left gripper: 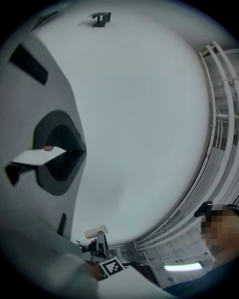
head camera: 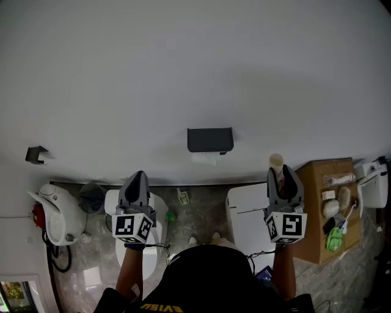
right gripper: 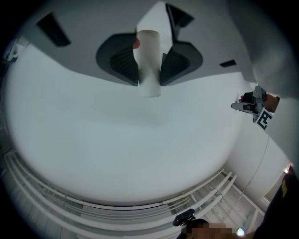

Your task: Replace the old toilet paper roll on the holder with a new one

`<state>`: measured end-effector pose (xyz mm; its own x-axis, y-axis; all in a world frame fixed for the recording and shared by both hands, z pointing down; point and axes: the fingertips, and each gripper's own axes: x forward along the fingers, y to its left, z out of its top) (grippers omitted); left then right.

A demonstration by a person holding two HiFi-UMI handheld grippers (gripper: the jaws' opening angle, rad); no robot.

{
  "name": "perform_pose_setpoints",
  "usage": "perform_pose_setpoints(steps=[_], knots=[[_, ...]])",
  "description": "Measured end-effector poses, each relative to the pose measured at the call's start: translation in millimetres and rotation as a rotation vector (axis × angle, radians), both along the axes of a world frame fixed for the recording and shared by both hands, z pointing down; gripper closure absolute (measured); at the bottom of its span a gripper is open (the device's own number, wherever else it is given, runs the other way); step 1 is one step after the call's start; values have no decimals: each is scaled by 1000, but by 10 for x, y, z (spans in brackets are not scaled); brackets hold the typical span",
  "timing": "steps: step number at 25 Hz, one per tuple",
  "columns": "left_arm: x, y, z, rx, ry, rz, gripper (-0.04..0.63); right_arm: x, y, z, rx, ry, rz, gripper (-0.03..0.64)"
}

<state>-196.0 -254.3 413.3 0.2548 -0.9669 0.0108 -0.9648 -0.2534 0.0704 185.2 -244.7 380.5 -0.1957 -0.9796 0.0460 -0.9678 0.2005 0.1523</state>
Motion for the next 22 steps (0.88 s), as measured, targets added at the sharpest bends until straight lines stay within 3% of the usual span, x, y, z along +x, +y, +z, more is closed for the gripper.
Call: perform_pose_setpoints(steps=[22], knots=[[50,28,30,-7,-8,30,583,-42,50,6,-4,11,-6,467]])
